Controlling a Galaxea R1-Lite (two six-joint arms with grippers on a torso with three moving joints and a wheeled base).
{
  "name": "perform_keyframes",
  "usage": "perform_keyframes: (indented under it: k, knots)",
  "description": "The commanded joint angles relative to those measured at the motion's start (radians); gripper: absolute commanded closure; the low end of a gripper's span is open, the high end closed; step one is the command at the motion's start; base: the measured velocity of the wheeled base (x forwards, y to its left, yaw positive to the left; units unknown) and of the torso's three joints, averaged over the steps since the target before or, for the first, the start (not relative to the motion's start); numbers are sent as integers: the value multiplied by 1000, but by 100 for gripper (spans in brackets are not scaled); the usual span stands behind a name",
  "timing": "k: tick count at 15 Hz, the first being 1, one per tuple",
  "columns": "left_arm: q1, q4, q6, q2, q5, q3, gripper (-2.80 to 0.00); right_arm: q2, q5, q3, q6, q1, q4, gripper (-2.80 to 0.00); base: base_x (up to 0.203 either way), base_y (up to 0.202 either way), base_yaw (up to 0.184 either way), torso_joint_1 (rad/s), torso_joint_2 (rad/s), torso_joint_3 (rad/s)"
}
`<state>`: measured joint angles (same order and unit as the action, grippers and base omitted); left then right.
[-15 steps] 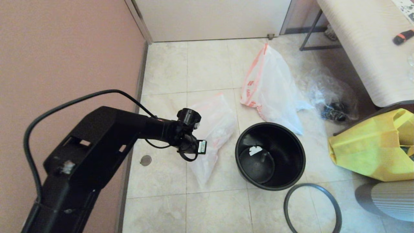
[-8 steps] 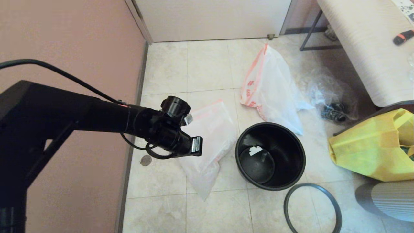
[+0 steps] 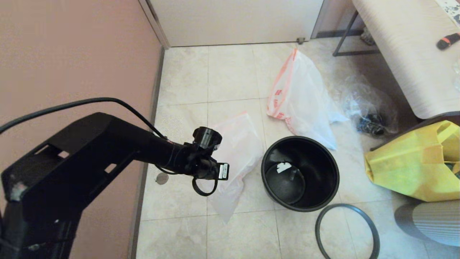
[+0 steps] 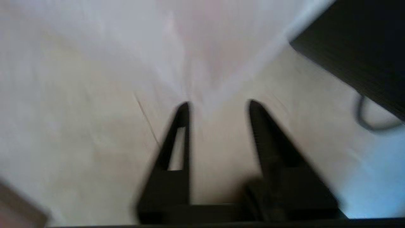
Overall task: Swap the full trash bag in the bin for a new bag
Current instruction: Pick up a new trash bag
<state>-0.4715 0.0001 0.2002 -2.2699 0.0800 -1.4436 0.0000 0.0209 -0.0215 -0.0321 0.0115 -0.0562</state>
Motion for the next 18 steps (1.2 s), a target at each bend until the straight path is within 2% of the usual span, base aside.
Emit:
perform_keyframes:
  k: [1,4,5,9,12,15,18]
  knots:
    - [0,-131,-37,-96,19,9,-280,2,1,0,0,1,-1,0,0,0,0,0,0,0]
    - [-6,-348,-166,-168,36,68,-280,2,1,0,0,1,-1,0,0,0,0,0,0,0]
    - [-6,-385,-183,-183,35,79,-280,2,1,0,0,1,-1,0,0,0,0,0,0,0]
    - [-6,-402,-184,-180,19,124,-280,2,1,0,0,1,-1,0,0,0,0,0,0,0]
    - [-7,-471,-226,-227,44,109,-280,2,1,0,0,0,-1,0,0,0,0,0,0,0]
    - [2,-635,-307,-362,118,-3,-280,2,1,0,-2,1,-1,0,0,0,0,0,0,0]
    - [23,-695,-381,-471,196,-172,-280,2,1,0,0,1,-1,0,0,0,0,0,0,0]
